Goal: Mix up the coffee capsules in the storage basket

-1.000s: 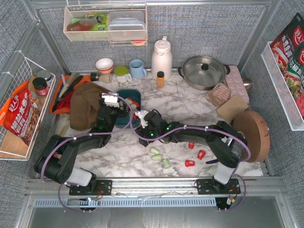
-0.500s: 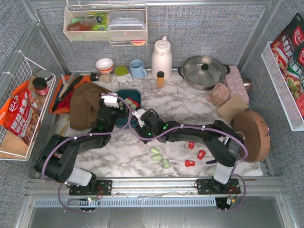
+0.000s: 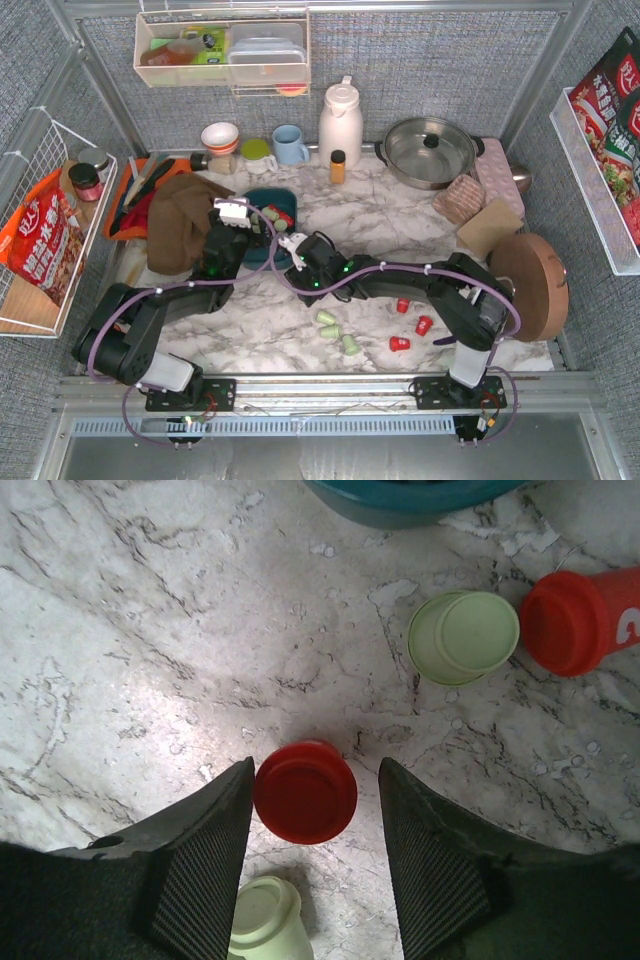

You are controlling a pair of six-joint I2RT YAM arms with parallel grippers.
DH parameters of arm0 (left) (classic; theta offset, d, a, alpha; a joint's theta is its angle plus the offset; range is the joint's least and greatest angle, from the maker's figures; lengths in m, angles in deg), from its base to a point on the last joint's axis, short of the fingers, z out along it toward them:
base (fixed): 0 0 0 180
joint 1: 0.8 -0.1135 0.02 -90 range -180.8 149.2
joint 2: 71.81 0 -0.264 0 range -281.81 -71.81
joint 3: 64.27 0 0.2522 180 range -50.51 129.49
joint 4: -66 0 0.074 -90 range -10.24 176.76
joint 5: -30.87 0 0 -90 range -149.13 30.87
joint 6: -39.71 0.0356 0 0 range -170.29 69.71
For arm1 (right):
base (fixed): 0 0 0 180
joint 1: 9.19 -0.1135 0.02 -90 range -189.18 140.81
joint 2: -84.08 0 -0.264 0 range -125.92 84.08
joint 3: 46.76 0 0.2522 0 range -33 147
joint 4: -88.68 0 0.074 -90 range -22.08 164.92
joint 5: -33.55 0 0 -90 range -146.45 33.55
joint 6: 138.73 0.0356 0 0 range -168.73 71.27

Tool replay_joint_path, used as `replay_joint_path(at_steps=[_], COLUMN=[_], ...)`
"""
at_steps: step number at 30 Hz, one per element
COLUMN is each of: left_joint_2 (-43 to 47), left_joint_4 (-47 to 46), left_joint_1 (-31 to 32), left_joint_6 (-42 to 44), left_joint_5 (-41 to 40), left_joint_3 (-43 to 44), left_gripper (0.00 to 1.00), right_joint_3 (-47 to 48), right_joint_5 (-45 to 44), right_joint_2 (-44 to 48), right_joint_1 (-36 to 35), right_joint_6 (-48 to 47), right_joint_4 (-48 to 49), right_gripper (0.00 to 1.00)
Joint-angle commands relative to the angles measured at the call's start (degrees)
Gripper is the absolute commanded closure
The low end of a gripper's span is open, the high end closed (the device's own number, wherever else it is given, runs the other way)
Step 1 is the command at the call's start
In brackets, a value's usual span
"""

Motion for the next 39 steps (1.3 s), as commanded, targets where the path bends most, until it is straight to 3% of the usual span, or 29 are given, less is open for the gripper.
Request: replay_joint_path(at_steps=[1, 8, 13, 20, 24, 28, 39], left_joint_2=[0.23, 0.57, 0.50, -1.19, -5.13, -11.27, -16.54], left_joint_4=[-1.70, -1.69, -4.73, -18.70, -31.25, -42.51, -41.94], left_joint_1=[0.04, 0.15, 0.30, 4.03, 7.69, 10.68, 17.38], left_joint_6=[1.23, 2.56, 5.63, 16.91, 24.46, 24.66, 26.16], left_joint_5=[1.09, 3.65, 9.28, 27.47, 38.14, 45.37, 45.48], left_joint_3=[-0.13, -0.41, -1.47, -5.99, -9.46, -9.62, -2.56], left_gripper=[0.01, 0.01, 0.01, 0.01, 0.01, 0.01, 0.01], right_joint_3=[0.55, 0.16, -1.15, -6.99, -9.99, -12.42, -17.56], right_joint_5=[0.48, 0.41, -0.22, -0.65, -0.29, 0.23, 2.49], right_joint_2=[-1.05, 1.41, 6.89, 19.32, 26.84, 32.01, 38.60], right_joint_1=[-0.14, -0.15, 0.55, 5.38, 8.65, 10.31, 11.08], right_joint_6=[-0.53, -0.12, -0.54, 0.63, 2.39, 4.28, 9.10], right_joint_4=[-0.50, -0.71, -1.76, -2.84, -2.67, -1.03, 6.64], right_gripper=[0.44, 0.53, 0.54, 0.55, 0.55, 0.55, 0.54])
